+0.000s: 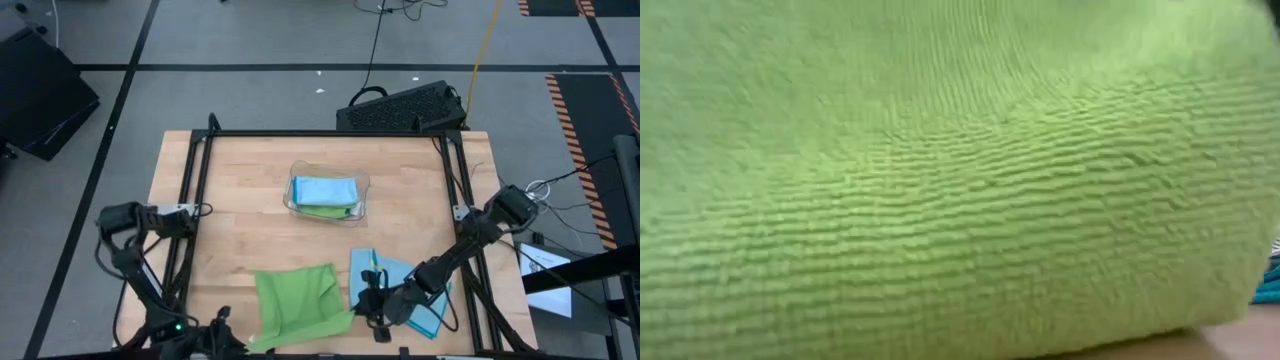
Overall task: Fold microfiber towels
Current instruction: Fold the green microfiber cloth
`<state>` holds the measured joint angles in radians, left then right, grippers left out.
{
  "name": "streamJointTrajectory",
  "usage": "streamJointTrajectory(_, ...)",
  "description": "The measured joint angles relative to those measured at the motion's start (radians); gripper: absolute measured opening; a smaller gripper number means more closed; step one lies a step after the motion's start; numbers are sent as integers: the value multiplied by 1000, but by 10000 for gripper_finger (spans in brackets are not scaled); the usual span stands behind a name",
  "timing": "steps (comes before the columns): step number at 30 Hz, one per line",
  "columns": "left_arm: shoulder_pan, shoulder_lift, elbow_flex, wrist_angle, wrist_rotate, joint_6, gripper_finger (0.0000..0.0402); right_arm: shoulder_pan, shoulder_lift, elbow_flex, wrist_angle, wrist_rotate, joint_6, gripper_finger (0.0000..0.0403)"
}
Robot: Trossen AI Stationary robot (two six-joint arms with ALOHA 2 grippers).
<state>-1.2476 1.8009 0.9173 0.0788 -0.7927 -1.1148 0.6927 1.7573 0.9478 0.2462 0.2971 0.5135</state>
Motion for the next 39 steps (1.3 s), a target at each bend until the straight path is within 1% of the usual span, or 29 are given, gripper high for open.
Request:
streamJointTrajectory(3, 6, 33, 0, -2, -25, -22, 10, -37, 0, 0, -32, 56, -4, 0)
streamJointTrajectory(5, 13, 39, 0, -17, -43, -24, 5, -72, 0, 0, -37, 67, -27, 0)
streamJointTrajectory(7, 23, 38, 0, -59, -72, -45, 5, -107, 0, 0, -38, 65, -57, 0)
streamJointTrajectory(9, 38, 33, 0, -144, -96, -97, 8, -148, 0, 0, -37, 64, -95, 0)
streamJointTrajectory(12, 70, 18, 0, -367, -108, -255, 9, -236, 0, 0, -29, 67, -183, 0)
streamJointTrajectory(16, 121, -48, 0, -772, -117, -506, 5, -383, -19, 0, 17, 61, -299, 0)
streamJointTrajectory(17, 133, -78, 0, -865, -134, -548, 6, -421, -35, 0, 32, 40, -332, 0)
streamJointTrajectory(19, 153, -166, 3, -1042, -208, -586, 8, -496, -77, 3, 67, -9, -391, 0)
streamJointTrajectory(22, 171, -329, 39, -1231, -351, -554, 4, -591, -177, 33, 114, -86, -438, 0)
streamJointTrajectory(24, 177, -452, 84, -1330, -447, -469, 4, -635, -249, 64, 144, -150, -485, 0)
streamJointTrajectory(26, 184, -568, 137, -1414, -546, -352, 5, -677, -311, 109, 180, -224, -549, 0)
streamJointTrajectory(28, 192, -683, 187, -1455, -668, -241, 3, -723, -364, 170, 211, -276, -575, 0)
streamJointTrajectory(29, 195, -736, 207, -1440, -714, -193, 3, -742, -385, 202, 209, -293, -570, 0)
streamJointTrajectory(30, 198, -779, 219, -1395, -733, -142, 3, -758, -407, 230, 191, -324, -544, 0)
streamJointTrajectory(31, 197, -816, 222, -1325, -723, -64, 4, -767, -428, 246, 161, -368, -515, 0)
streamJointTrajectory(32, 197, -841, 220, -1239, -680, 26, 5, -765, -444, 251, 118, -437, -485, 0)
streamJointTrajectory(34, 192, -853, 186, -1062, -534, 200, 5, -731, -470, 242, 11, -586, -457, 0)
streamJointTrajectory(35, 185, -850, 160, -993, -454, 264, 4, -710, -477, 224, -50, -636, -450, 0)
streamJointTrajectory(37, 163, -830, 103, -867, -303, 321, 3, -656, -488, 171, -145, -657, -447, 0)
streamJointTrajectory(39, 147, -802, 46, -770, -201, 317, 5, -614, -492, 106, -164, -637, -423, 0)
